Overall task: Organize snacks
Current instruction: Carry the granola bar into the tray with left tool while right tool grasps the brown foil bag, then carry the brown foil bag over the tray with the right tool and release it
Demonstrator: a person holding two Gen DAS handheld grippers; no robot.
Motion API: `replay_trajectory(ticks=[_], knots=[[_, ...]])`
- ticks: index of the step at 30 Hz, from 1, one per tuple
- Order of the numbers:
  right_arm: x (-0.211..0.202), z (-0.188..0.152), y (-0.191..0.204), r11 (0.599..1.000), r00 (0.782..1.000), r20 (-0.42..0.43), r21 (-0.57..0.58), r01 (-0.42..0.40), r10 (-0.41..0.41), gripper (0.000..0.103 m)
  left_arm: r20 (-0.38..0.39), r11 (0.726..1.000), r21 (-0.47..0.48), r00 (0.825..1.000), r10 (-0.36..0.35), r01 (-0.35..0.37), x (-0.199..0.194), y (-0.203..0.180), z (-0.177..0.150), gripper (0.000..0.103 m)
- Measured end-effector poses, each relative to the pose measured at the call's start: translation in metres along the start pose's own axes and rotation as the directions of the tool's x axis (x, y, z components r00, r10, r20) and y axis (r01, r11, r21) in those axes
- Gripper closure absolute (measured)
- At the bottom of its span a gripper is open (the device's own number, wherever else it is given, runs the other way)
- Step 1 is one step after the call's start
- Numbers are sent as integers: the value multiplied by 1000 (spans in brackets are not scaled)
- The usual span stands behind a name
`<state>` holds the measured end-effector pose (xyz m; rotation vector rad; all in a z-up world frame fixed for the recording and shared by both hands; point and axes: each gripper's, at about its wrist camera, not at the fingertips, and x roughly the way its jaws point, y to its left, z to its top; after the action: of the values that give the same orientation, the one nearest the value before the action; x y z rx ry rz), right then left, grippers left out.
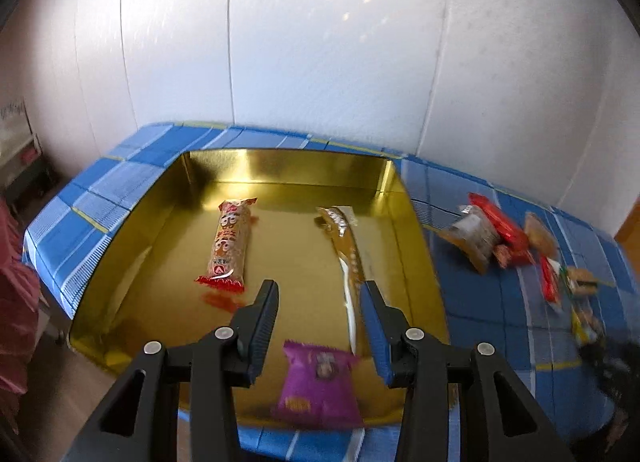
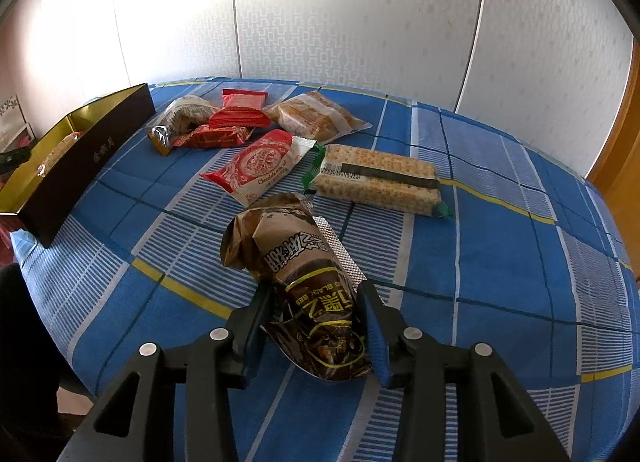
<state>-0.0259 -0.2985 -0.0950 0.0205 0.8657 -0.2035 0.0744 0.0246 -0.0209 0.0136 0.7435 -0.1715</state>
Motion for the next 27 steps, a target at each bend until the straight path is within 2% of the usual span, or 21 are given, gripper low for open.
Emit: replay_trajectory(ticks=[8, 18, 22, 24, 27], knots=[[1, -1, 1, 1000, 1000, 4, -6, 13, -13, 59, 57, 995, 53, 995, -83, 80, -30, -9, -26, 58], [1, -2, 4, 999, 999, 11, -13, 39, -39, 59, 69, 959, 147, 965, -254, 242, -38, -38, -50, 58], [1, -3, 6, 999, 999, 11, -9, 50, -49, 60, 59, 941, 196, 954, -293, 277, -38, -50, -63, 58], [1, -3, 7, 998, 998, 10, -6, 57, -57, 60, 64, 936, 233, 956, -287, 266, -37, -57, -69, 58], [1, -2, 8, 998, 998, 10, 0, 63, -63, 60, 72, 925, 257, 949, -307, 280, -38, -63, -71, 57]])
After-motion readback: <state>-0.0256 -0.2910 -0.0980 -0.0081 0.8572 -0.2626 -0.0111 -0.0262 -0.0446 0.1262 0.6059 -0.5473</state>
